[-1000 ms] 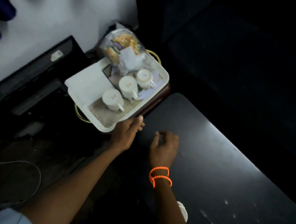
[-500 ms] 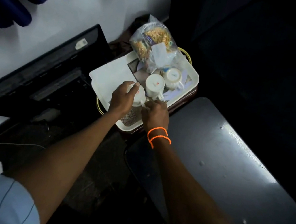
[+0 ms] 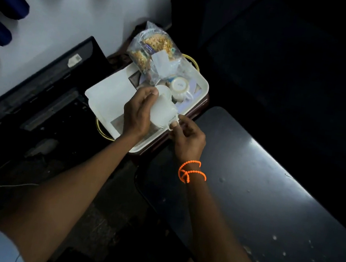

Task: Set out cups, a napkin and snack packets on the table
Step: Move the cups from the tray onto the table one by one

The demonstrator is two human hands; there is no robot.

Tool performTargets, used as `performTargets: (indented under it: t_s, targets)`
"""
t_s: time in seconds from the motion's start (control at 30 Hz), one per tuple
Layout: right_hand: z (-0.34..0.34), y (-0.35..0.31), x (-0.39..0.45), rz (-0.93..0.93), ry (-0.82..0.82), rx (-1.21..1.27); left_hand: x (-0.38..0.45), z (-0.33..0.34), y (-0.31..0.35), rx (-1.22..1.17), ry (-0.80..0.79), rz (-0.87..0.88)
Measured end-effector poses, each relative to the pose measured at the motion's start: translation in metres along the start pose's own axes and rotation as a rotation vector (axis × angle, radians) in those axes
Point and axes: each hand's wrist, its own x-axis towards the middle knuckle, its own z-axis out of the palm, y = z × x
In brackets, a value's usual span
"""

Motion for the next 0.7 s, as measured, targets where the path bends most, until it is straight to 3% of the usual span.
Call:
performTargets:
  t_s: [0.27,0.47,0.7]
  targets:
    - [-0.094,-0.009,-0.038,0.18,0.128,0.311,-0.057,0.07,0.027,0.012,-0.292,0.007]
    - [-0.178,0.013,-0.076,0.319,0.35,0.327,-0.121,0.132,0.045,0.206,-0.646,0.038]
    - [-0.27,0.043,-0.137,0.448,0.645,0.314,-0.209,0.212,0.055,0.353,-1.041,-0.046]
